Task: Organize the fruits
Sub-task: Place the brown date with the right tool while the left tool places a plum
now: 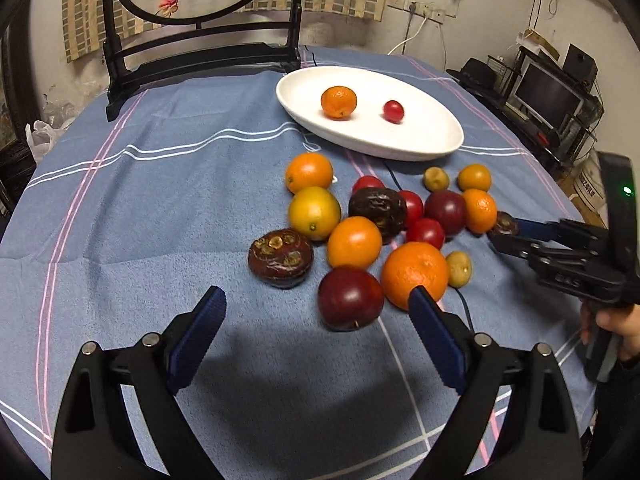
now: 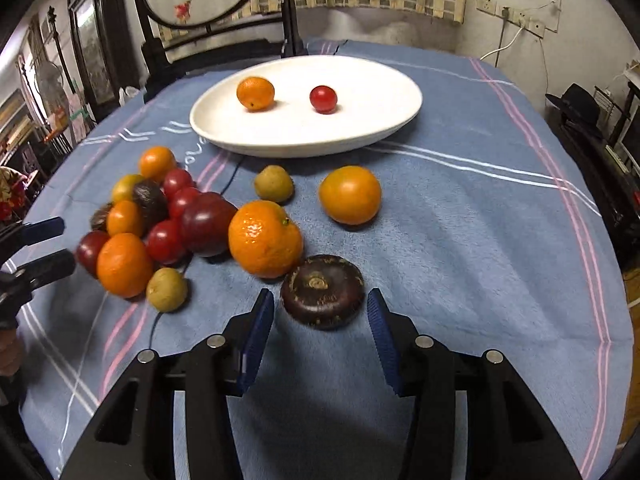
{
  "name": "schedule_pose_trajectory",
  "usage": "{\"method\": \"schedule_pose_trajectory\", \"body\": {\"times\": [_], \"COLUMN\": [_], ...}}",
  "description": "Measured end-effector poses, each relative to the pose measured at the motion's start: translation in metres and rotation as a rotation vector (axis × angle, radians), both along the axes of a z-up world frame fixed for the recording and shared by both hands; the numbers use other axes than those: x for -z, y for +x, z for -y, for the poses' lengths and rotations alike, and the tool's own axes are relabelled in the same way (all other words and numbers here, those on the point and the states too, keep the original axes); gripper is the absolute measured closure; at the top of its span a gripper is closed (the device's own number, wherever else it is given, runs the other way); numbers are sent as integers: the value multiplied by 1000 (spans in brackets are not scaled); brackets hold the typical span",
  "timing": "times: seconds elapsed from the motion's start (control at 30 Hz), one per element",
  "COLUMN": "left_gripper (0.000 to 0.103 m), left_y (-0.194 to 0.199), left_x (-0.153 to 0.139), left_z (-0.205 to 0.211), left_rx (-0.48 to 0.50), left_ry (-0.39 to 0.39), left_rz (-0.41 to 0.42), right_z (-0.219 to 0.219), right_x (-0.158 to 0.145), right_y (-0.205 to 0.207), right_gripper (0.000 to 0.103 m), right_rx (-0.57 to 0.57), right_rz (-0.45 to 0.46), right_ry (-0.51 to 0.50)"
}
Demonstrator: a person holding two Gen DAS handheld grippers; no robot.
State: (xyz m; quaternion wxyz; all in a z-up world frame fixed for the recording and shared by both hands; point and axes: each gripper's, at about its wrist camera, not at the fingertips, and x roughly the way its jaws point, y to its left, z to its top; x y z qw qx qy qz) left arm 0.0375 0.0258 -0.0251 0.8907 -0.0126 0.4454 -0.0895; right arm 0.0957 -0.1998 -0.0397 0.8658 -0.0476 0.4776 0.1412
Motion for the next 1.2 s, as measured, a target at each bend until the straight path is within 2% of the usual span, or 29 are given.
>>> {"method": "schedule_pose_trajectory", "body": {"times": [0.07, 0.1, 0.2, 0.3, 0.37, 0.5, 0.6, 0.67, 0.8, 0.93, 1.07, 1.2], "left_gripper": [13, 13, 17, 25, 36, 46, 54, 64, 65, 65, 65, 65], "left_y": [0, -1, -2, -1, 1, 8, 15, 19, 15, 6, 13, 47], "left_x": [2, 3, 8, 12, 16, 24, 26, 25, 22, 2, -31, -57], "left_z": [2, 2, 6, 12, 16, 21, 22, 21, 26, 21, 19, 28], "left_rx": [2, 5, 18, 32, 41, 47, 35, 47, 68, 96, 112, 82], "left_ry": [11, 15, 33, 53, 52, 50, 68, 41, 72, 29, -2, 10], "left_rz": [-3, 0, 2, -14, -34, -68, -58, -57, -57, -38, 27, 92], "right_z": [-6, -8, -7, 0, 3, 6, 7, 9, 14, 21, 16, -5], "right_x": [3, 3, 3, 2, 1, -1, -4, -4, -8, -17, -46, -77], "right_y": [4, 4, 2, -4, -7, -12, -13, -14, -18, -22, -22, -5], "right_gripper": [54, 59, 59, 59, 59, 59, 59, 59, 59, 59, 59, 59], "right_rx": [-6, -8, -15, -15, -22, -45, -53, -54, -46, -32, -62, -104], "right_rz": [16, 24, 37, 44, 48, 52, 61, 62, 77, 101, 158, 227], "right_ry": [-30, -40, -29, 18, 52, 102, 120, 129, 148, 174, 207, 153]}}
